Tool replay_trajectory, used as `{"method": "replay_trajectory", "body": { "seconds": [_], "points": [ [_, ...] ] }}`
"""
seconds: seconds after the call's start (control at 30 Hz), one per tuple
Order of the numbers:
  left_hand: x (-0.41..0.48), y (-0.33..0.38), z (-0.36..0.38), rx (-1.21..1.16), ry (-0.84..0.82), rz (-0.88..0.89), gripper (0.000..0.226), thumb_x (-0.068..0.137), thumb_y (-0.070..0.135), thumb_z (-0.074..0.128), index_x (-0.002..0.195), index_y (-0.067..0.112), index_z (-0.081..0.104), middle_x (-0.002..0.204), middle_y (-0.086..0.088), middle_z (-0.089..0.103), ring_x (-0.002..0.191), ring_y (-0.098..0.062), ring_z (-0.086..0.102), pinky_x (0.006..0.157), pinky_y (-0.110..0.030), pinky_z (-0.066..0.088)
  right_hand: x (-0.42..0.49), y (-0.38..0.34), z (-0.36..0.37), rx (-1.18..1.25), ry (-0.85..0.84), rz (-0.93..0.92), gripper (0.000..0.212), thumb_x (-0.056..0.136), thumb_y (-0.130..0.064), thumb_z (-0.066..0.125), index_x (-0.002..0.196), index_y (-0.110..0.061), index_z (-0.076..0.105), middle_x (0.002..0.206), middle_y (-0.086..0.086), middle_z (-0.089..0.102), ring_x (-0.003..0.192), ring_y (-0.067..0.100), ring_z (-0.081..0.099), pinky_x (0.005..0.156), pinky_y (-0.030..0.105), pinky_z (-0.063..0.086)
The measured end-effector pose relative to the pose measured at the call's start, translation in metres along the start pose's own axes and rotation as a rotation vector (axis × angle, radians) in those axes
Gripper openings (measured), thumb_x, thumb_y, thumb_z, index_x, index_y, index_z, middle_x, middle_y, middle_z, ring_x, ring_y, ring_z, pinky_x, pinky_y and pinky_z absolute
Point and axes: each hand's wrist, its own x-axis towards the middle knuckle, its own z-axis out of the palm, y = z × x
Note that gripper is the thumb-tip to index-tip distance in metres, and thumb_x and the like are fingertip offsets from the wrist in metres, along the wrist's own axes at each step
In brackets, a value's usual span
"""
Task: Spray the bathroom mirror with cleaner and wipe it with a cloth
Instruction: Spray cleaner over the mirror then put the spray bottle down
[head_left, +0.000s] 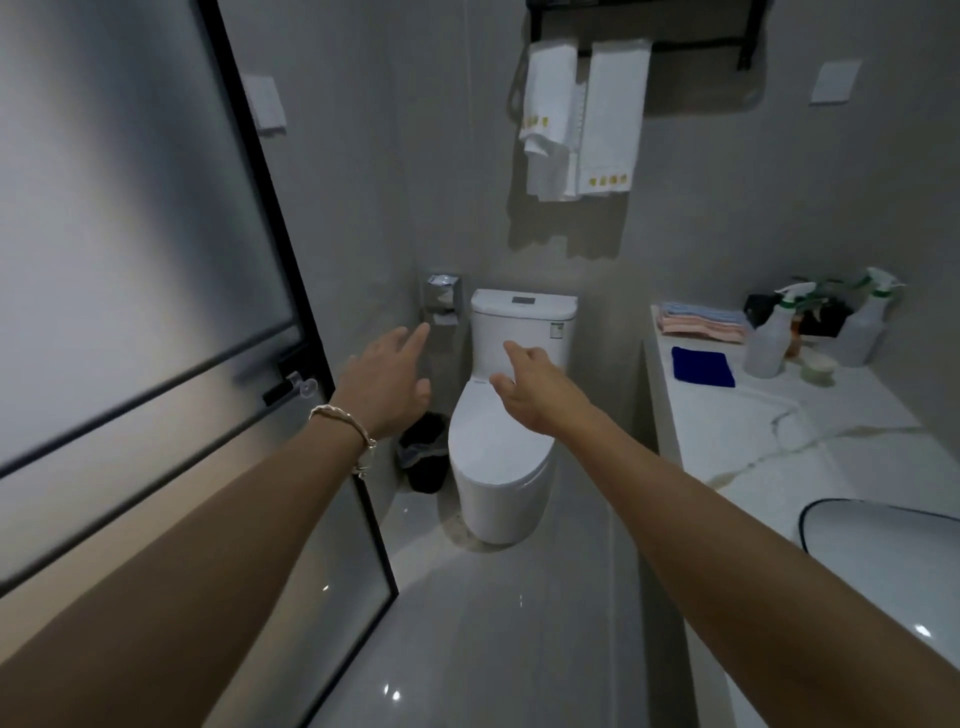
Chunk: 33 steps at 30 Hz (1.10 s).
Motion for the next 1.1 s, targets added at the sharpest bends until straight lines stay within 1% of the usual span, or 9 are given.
{"method": "replay_trajectory", "body": {
  "seconds": [0.17,0.33,0.4,0.53,0.7,0.8,0.9,1.0,1.1],
  "points": [
    [0.088,-0.008,0.024,-0.07,-0.016,-0.027,0.07,0.089,0.026,0.051,0.149,0.016,0.016,0.152,-0.015,0.023,0.135,-0.035,0.031,0.106,-0.052,0.031,0.087,0.02,-0.007,-0.001,-0.023,-0.019,0.059,0.102,-0.037,0.033,0.152,-0.017,0.01,0.155,0.011,0.019,0.134,0.032,0.036,0.103,0.042,0.034],
    [0.154,0.016,0.058,-0.098,-0.086,0.04,0.068,0.089,0.027,0.049,0.148,0.015,0.018,0.151,-0.015,0.024,0.136,-0.034,0.028,0.107,-0.051,0.03,0.133,0.066,-0.018,-0.024,-0.037,0.039,0.056,0.102,-0.036,0.033,0.151,-0.016,0.013,0.153,0.012,0.021,0.132,0.033,0.038,0.104,0.044,0.035],
    [0.186,0.031,0.069,-0.131,-0.097,0.087,0.067,0.088,0.031,0.045,0.148,0.014,0.019,0.151,-0.014,0.025,0.135,-0.034,0.029,0.107,-0.05,0.031,0.148,0.091,-0.028,-0.023,-0.019,0.105,0.057,0.101,-0.037,0.033,0.151,-0.017,0.013,0.154,0.012,0.02,0.132,0.034,0.038,0.105,0.045,0.036],
    [0.245,0.066,0.099,-0.196,-0.121,0.211,0.067,0.091,0.026,0.049,0.149,0.016,0.017,0.152,-0.01,0.024,0.135,-0.031,0.028,0.109,-0.048,0.03,0.175,0.142,-0.044,-0.031,0.018,0.247,0.055,0.101,-0.036,0.033,0.149,-0.015,0.017,0.151,0.014,0.024,0.131,0.035,0.039,0.103,0.046,0.035],
    [0.321,0.109,0.145,-0.269,-0.196,0.342,0.066,0.092,0.025,0.048,0.149,0.017,0.015,0.152,-0.012,0.023,0.136,-0.032,0.027,0.108,-0.048,0.031,0.203,0.202,-0.055,-0.065,0.042,0.436,0.057,0.101,-0.037,0.036,0.15,-0.021,0.015,0.153,0.011,0.023,0.132,0.031,0.038,0.102,0.047,0.04],
    [0.368,0.128,0.164,-0.278,-0.216,0.463,0.067,0.092,0.026,0.048,0.149,0.017,0.014,0.153,-0.013,0.022,0.137,-0.032,0.025,0.109,-0.047,0.031,0.231,0.232,-0.072,-0.153,0.055,0.549,0.051,0.102,-0.029,0.036,0.149,-0.015,0.019,0.151,0.012,0.024,0.132,0.032,0.036,0.102,0.045,0.04],
    [0.425,0.134,0.174,-0.307,-0.248,0.545,0.066,0.093,0.026,0.048,0.149,0.016,0.014,0.153,-0.014,0.022,0.138,-0.032,0.025,0.112,-0.043,0.026,0.261,0.248,-0.082,-0.138,0.116,0.677,0.054,0.101,-0.028,0.04,0.148,-0.016,0.018,0.149,0.012,0.028,0.132,0.032,0.036,0.101,0.045,0.042],
    [0.489,0.138,0.189,-0.392,-0.271,0.552,0.065,0.093,0.024,0.05,0.148,0.011,0.02,0.15,-0.017,0.028,0.136,-0.034,0.029,0.112,-0.042,0.026,0.283,0.254,-0.081,-0.145,0.142,0.706,0.049,0.1,-0.027,0.041,0.145,-0.016,0.025,0.147,0.009,0.031,0.131,0.03,0.035,0.1,0.045,0.043],
    [0.522,0.167,0.206,-0.459,-0.334,0.581,0.061,0.092,0.018,0.052,0.146,0.006,0.025,0.148,-0.019,0.031,0.134,-0.035,0.031,0.11,-0.039,0.027,0.283,0.265,-0.08,-0.161,0.163,0.776,0.054,0.1,-0.033,0.039,0.149,-0.021,0.017,0.152,0.006,0.026,0.132,0.029,0.038,0.099,0.042,0.045]
  ]
}}
